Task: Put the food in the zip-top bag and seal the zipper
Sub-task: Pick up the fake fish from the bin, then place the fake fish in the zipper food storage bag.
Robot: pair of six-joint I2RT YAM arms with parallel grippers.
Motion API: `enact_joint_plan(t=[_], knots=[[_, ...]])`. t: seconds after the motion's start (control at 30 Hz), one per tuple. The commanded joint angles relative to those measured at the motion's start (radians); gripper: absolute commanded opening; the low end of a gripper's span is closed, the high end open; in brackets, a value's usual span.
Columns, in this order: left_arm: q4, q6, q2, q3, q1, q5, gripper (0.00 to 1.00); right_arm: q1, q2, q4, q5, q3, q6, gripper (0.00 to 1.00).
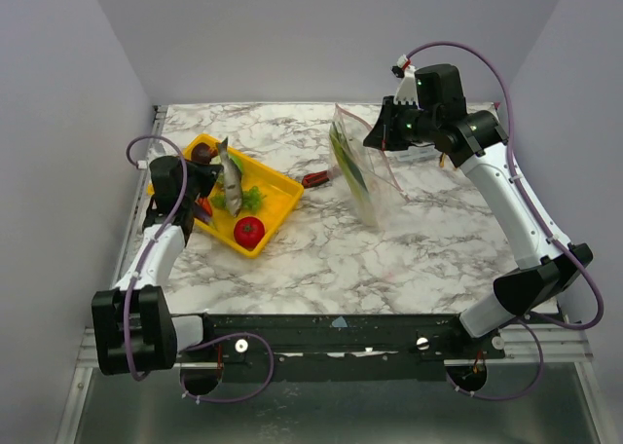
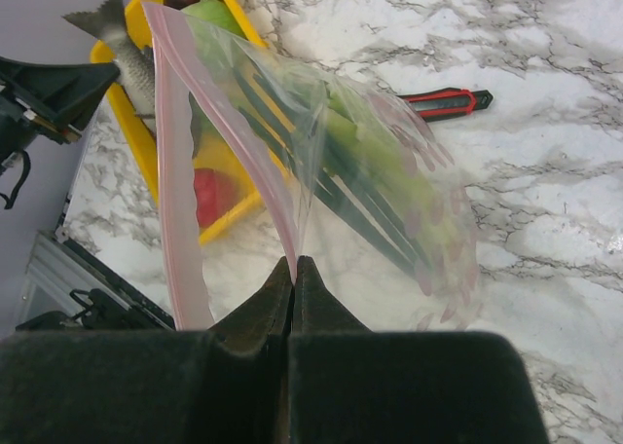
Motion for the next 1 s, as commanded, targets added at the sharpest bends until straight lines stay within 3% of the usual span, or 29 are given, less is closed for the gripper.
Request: enact_joint_plan(t=[0.0, 0.3, 0.6, 0.97], knots=[[-0.051, 0.174, -0.077, 0.081, -0.027, 0.037, 0.0, 0.004, -0.015, 0.026, -0.037, 0.009, 0.01, 0.0], [-0.165, 0.317, -0.231, 0.226, -0.109, 0.018, 0.0, 0.006, -0.012, 0.032, -0.032, 0.006, 0.018, 0.0], [-0.302, 0.401, -0.276, 0.482, -0.317, -0.017, 0.0, 0.004, -0.014, 0.049, -0.045, 0.004, 0.033, 0.0], [0.011, 0.231, -0.194, 0.597, -0.547, -0.02, 0.0, 0.005, -0.017, 0.074, -0.059, -0.005, 0.088, 0.0]])
